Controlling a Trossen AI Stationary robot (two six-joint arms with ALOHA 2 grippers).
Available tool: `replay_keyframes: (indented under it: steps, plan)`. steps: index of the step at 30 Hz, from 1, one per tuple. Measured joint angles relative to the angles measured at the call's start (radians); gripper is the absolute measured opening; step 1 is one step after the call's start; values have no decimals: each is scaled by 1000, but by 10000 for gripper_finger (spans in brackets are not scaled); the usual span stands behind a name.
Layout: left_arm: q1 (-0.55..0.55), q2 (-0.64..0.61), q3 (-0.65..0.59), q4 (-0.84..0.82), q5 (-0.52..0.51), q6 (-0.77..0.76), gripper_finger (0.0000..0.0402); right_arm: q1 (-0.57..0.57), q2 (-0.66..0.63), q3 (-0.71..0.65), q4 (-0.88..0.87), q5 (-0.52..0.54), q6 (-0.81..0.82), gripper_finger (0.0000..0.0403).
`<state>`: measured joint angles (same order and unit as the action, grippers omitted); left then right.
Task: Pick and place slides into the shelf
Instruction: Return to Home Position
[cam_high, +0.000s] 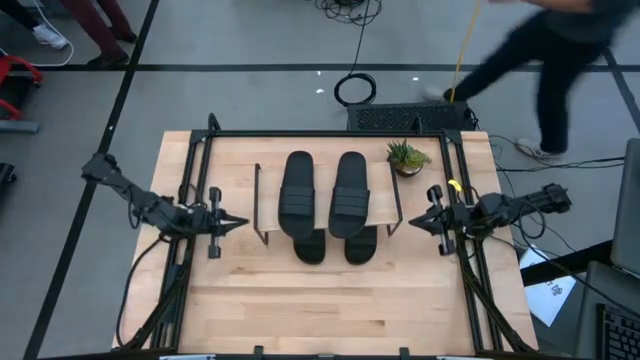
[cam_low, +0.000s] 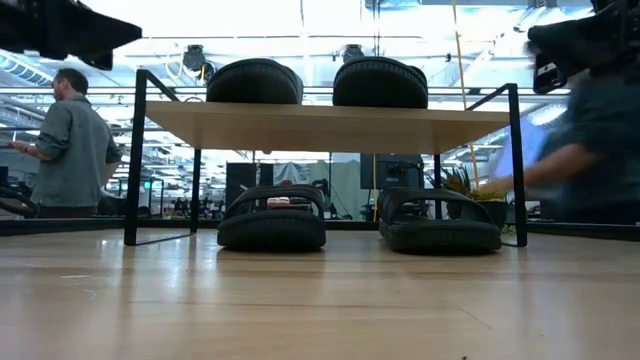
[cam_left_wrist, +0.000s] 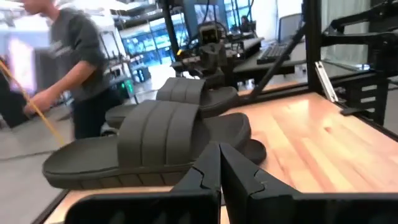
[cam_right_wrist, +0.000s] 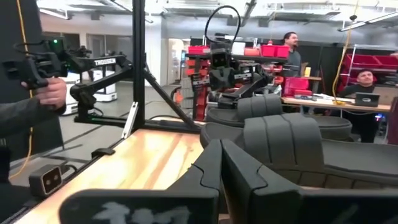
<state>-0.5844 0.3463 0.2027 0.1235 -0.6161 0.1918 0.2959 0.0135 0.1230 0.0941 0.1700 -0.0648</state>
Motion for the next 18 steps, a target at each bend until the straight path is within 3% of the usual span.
replay_keyframes:
  steps: [12,18]
  plan:
    - [290,-22,-39,-13,344,53,0,-166,12,0,3,-148,27,0]
    - [364,-22,-39,-52,391,5,0,-212,29,-33,10,-173,61,0]
